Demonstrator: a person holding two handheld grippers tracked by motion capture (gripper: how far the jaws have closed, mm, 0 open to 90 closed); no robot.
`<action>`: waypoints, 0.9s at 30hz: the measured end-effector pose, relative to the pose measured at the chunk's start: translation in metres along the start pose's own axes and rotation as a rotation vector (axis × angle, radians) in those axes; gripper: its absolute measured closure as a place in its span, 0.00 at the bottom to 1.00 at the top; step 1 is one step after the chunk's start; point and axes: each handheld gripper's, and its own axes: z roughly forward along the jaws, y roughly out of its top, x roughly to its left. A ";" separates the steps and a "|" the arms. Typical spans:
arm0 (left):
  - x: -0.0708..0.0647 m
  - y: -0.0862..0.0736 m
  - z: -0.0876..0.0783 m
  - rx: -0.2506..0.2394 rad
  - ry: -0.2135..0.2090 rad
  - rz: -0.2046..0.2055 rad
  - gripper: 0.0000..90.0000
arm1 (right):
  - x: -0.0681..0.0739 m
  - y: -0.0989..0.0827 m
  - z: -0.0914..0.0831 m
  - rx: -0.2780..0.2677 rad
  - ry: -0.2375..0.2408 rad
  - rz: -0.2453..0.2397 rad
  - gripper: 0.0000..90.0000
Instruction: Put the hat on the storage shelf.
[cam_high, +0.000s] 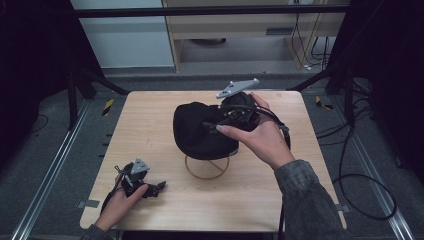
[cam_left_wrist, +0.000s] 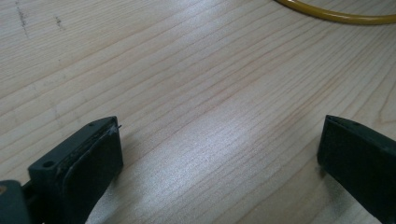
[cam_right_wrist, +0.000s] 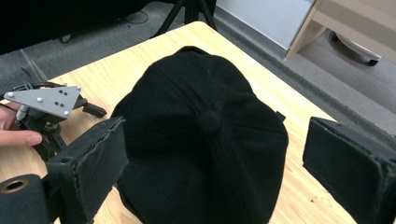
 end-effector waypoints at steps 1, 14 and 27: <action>0.000 0.000 0.000 -0.001 0.001 -0.001 0.00 | -0.001 -0.002 -0.001 -0.003 0.001 0.007 0.08; 0.000 0.000 0.000 0.002 0.001 0.002 0.00 | -0.008 -0.021 -0.017 -0.010 -0.030 0.022 0.07; 0.000 0.000 0.000 0.001 0.001 0.002 0.00 | -0.011 -0.041 -0.026 0.008 -0.063 0.015 0.06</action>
